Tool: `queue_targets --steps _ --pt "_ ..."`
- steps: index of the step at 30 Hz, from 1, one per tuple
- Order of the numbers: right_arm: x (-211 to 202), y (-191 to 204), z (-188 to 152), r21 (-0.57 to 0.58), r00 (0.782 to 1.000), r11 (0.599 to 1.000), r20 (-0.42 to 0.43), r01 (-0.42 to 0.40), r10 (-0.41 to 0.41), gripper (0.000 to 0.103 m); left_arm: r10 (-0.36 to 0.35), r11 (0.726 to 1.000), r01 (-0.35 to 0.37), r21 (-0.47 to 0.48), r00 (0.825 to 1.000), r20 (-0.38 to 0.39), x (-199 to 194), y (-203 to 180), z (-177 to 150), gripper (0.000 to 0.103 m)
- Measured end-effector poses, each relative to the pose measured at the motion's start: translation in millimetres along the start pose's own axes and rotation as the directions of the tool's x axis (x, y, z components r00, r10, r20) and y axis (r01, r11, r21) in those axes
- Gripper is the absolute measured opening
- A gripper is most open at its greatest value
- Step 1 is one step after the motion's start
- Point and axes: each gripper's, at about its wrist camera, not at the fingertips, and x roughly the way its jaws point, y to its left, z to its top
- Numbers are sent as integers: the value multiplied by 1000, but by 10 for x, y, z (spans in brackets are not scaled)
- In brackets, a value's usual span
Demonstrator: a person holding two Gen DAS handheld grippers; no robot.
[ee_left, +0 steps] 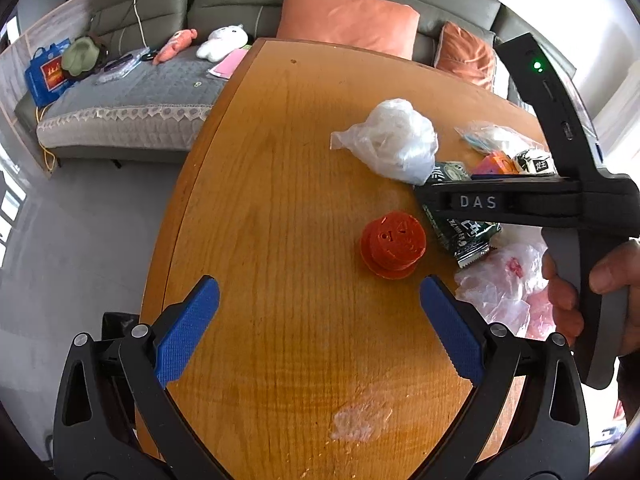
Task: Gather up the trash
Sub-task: 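Grasp the green snack wrapper with right gripper while left grasps red lid, then carry the wrapper and red lid to the bin and release both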
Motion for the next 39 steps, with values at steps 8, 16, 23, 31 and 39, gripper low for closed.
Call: queue_targets --steps 8,16,23,31,39 --pt "-250 -45 -2 -11 997 998 51 -58 58 56 9 999 -9 34 1000 5 67 -149 31 97" --pt "-716 -202 -3 35 979 987 134 -158 152 56 19 993 -20 119 1000 12 279 -385 112 83" --pt "-829 -214 -11 35 973 983 154 -179 171 56 -15 988 14 153 1000 9 448 -465 126 44" --pt "-860 -194 -24 32 972 983 157 -183 176 56 -24 991 22 131 1000 11 358 -352 21 44" --pt "-904 127 -137 -7 972 983 146 -185 184 56 -12 996 8 86 999 39 83 -75 -128 44"
